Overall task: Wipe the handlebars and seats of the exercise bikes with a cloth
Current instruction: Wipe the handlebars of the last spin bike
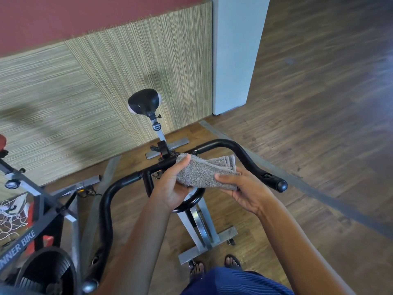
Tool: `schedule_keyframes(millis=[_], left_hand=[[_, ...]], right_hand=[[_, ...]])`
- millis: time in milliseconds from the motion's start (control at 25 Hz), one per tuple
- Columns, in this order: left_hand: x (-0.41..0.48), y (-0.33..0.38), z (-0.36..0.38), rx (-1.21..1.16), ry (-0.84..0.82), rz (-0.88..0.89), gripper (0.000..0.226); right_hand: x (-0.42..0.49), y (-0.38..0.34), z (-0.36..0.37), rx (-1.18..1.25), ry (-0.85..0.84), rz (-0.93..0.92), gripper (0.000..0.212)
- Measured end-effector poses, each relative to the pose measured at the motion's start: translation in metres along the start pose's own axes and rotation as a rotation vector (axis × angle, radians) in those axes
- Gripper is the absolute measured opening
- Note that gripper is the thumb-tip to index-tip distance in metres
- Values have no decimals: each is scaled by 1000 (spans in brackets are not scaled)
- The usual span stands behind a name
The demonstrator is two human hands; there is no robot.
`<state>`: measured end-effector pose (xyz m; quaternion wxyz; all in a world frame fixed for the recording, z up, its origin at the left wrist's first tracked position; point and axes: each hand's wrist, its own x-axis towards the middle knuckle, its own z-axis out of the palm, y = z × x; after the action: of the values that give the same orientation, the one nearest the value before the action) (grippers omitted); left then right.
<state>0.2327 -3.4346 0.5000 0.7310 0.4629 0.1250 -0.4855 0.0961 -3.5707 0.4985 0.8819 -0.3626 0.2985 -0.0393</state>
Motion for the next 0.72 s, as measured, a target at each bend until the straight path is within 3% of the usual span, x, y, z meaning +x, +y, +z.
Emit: schedule_keyframes(millis=[80, 240, 440, 640, 720], left_hand=[[-2, 0, -1, -32, -48, -56, 45], [-2, -4, -7, -82, -102, -147, 45], [1, -12, -10, -98, -104, -73, 52], [5, -12, -18, -29, -42, -3, 52], [11, -12, -21, -41, 0, 16, 62]], right_hand=[[2, 1, 2, -91, 101, -17, 24], [5, -2, 0, -277, 234, -34, 33], [13, -1, -5, -346, 375, 58, 48], [18, -5, -10, -161, 100, 0, 40], [21, 0, -6, -79, 106, -80, 27]])
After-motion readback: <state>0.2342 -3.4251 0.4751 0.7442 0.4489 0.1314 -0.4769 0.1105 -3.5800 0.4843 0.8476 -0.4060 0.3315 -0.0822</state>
